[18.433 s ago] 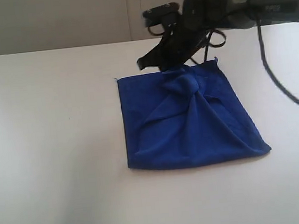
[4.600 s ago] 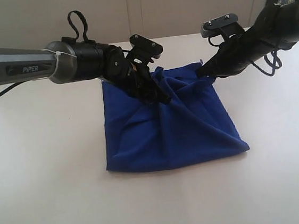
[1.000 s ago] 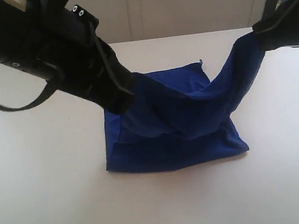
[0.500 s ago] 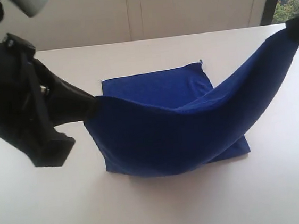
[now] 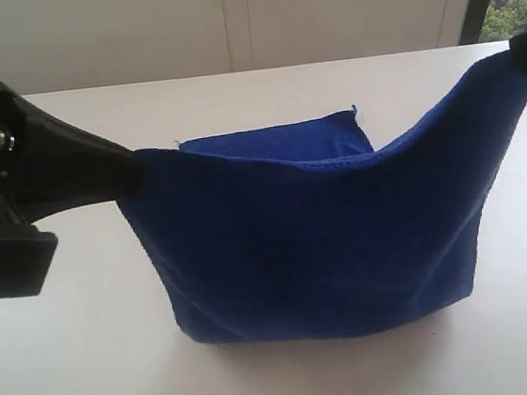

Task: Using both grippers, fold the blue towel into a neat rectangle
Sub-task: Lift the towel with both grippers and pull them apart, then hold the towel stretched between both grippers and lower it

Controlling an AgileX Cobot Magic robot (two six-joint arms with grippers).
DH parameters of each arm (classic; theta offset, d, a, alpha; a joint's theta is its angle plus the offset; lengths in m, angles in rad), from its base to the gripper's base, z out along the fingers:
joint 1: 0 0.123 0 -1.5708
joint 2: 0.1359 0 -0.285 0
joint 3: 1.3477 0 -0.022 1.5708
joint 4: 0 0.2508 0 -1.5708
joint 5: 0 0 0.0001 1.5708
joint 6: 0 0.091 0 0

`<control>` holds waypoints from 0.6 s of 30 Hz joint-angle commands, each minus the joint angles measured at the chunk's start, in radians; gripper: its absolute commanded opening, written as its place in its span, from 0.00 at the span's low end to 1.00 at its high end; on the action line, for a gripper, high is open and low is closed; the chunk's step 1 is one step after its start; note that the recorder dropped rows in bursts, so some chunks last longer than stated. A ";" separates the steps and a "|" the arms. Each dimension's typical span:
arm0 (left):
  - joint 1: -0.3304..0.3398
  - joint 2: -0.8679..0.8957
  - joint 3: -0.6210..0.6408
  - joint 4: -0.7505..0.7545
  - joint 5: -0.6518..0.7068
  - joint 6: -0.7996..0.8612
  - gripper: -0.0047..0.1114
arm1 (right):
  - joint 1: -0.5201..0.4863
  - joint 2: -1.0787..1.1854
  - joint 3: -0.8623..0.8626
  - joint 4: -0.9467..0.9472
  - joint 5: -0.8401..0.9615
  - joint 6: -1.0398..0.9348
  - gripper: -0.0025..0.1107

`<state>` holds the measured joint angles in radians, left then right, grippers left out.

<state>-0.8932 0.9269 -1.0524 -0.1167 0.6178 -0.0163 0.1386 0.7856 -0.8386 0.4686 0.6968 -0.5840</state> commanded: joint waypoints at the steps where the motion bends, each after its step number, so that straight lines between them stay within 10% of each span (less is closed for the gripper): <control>1: -0.007 -0.008 0.005 -0.038 -0.028 -0.007 0.04 | -0.010 -0.006 0.003 0.001 -0.013 0.007 0.02; 18: 0.029 0.082 0.169 0.174 -0.325 -0.093 0.04 | -0.010 0.210 0.004 0.003 -0.178 0.005 0.02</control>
<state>-0.8844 0.9825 -0.8914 0.0500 0.3233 -0.0970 0.1386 0.9610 -0.8386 0.4686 0.5706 -0.5840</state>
